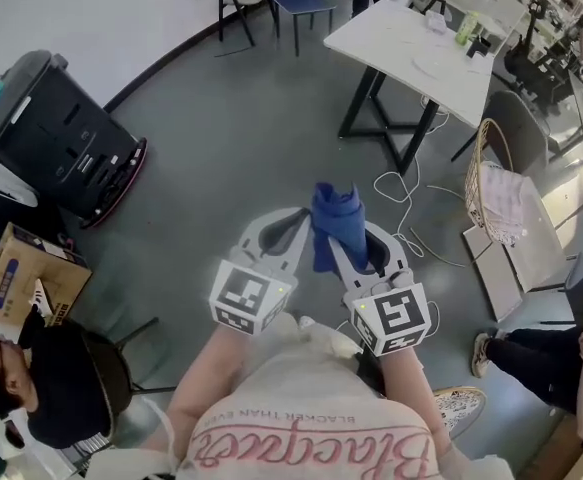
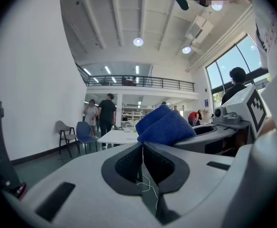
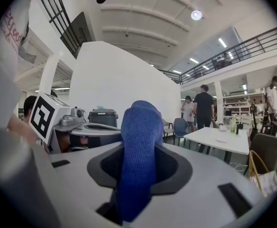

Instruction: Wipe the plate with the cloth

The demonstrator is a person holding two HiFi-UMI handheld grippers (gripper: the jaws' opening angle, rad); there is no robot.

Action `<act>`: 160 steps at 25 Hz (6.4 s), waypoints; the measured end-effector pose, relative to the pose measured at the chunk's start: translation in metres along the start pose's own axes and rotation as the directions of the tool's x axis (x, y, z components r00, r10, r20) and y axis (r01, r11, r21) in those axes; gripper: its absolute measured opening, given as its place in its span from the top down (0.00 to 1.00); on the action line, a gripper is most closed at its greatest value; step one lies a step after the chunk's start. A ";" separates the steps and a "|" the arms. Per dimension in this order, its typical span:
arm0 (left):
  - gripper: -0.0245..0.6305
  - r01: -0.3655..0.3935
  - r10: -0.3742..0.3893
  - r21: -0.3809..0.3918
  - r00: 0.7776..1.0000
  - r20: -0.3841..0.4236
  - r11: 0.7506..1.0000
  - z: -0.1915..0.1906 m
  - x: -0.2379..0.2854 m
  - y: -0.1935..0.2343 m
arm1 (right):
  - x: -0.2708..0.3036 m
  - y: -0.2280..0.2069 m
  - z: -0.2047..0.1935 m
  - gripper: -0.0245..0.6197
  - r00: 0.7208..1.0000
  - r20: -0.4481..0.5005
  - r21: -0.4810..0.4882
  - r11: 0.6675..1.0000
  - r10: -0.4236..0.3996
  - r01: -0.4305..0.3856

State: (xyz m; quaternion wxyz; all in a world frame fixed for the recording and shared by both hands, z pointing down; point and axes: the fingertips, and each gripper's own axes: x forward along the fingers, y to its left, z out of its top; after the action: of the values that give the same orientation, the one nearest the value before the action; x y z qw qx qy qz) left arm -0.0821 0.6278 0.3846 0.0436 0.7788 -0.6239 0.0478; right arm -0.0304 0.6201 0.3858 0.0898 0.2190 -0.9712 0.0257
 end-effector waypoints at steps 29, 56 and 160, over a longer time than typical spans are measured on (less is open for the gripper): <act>0.96 0.198 -0.199 0.021 0.980 0.018 0.980 0.034 0.210 0.074 | 0.110 -0.179 0.023 0.77 0.980 -0.009 0.043 0.979 -0.199 0.199; 0.96 0.362 -0.360 -0.033 0.932 0.048 0.932 0.049 0.382 0.149 | 0.201 -0.320 0.032 0.77 0.913 -0.069 0.078 0.910 -0.403 0.407; 0.60 0.203 -0.427 -0.465 0.783 -0.452 0.862 -0.088 0.926 0.178 | 0.347 -0.883 -0.041 0.77 0.873 -0.320 0.109 0.901 -0.369 0.421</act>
State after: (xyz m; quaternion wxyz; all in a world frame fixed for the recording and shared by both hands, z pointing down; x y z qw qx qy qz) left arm -0.0570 -0.2957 0.5929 0.3796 0.8031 -0.4401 0.1314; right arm 0.0477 -0.3195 0.4999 0.2158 0.4140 -0.8756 0.1240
